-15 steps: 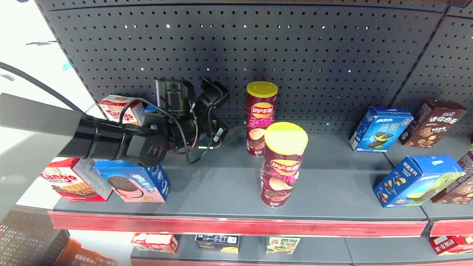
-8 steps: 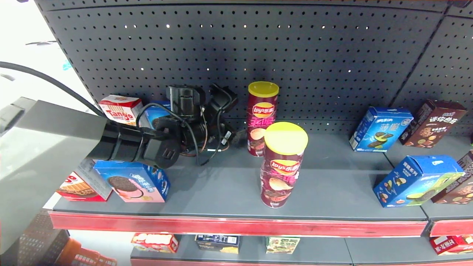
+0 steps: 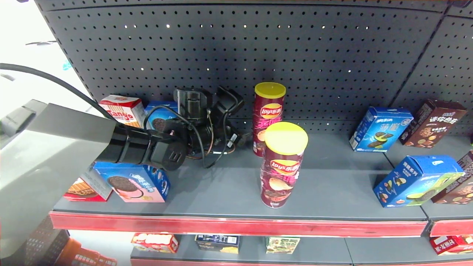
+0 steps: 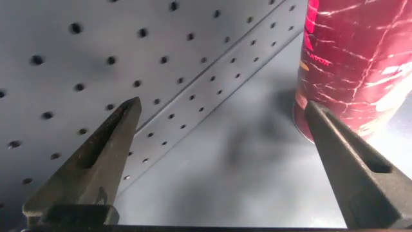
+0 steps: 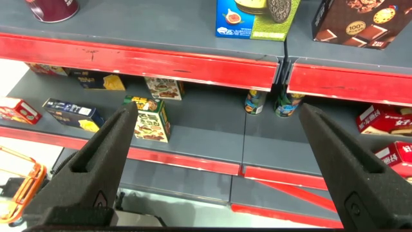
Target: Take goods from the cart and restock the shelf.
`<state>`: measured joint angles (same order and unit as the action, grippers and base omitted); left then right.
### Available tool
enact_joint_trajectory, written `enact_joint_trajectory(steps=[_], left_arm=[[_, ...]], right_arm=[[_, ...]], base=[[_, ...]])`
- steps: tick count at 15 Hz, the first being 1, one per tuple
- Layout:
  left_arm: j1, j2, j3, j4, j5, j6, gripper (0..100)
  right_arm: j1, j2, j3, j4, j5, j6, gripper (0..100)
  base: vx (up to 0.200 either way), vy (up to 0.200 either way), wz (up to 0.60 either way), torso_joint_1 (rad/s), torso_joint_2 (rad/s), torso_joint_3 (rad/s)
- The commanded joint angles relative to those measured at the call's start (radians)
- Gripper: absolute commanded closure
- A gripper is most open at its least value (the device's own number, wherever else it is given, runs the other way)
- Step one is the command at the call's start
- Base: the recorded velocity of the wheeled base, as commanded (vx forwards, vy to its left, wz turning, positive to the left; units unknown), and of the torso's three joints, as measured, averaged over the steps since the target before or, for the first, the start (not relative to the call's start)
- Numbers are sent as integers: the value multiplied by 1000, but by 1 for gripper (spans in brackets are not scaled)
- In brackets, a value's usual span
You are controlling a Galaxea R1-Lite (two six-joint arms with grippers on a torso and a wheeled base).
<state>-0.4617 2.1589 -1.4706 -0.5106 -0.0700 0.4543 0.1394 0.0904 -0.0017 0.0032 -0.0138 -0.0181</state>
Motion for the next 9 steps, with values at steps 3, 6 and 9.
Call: enact_joint_trajectory(steps=[3,6,9], left_arm=[[17,-21,0,-5,1,-20,0],[52,-116,21,-19,9,-72,0],[48,-255,96,-12,42,-135,0]], right_arm=[[0,2,0,0,0,0,0],[0,2,0,0,0,0,0],[0,2,0,0,0,0,0]], base=[[0,0,0,0,0,0],[0,0,0,0,0,0],[0,0,0,0,0,0]])
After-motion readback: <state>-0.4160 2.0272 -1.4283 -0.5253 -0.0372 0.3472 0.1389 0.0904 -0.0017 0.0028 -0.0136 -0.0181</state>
